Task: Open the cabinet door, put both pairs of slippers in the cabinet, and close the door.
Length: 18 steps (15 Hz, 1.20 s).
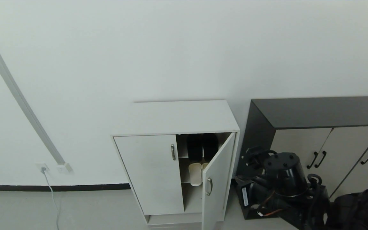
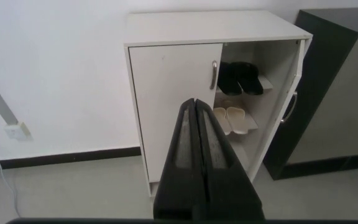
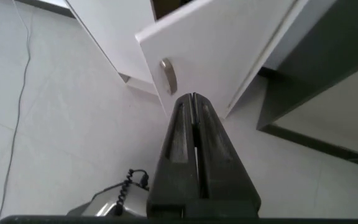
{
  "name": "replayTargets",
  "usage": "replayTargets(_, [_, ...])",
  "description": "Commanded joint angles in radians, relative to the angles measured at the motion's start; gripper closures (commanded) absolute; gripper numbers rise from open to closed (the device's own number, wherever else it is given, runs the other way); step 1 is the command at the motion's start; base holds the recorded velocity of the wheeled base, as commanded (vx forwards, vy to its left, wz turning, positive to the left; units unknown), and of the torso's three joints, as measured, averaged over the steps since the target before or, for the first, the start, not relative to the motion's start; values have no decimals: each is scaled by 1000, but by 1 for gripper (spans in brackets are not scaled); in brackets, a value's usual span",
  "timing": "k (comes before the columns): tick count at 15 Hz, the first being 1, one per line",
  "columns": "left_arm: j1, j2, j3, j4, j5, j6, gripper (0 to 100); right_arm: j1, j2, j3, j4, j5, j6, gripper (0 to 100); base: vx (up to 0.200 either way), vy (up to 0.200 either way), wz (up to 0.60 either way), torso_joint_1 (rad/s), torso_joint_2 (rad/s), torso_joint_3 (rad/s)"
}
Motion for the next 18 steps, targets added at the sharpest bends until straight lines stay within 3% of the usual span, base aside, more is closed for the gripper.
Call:
replayTargets(1, [0,1,0,0,0,-1,100,5,-78,74,-2,-2,0,100,200,0,0,-22,-2,12])
replayTargets(5, [-1,0,0,-1,0,-2,100,6,-122,201,-25,-20,1,100,50,0,0,-2,-1,1])
replayTargets(8, [0,1,0,0,0,-2,100,29,-82,223,-74,-11,4,100,0,0,0,0,0,0])
replayTargets(12, [-1,0,0,-1,5,-4,100,44,85,177,-200,-11,1,100,0,0,0,0,0,0])
replayTargets(18, [0,0,0,-1,3,-4,100,35,274,36,-243,-8,1,100,0,0,0,0,0,0])
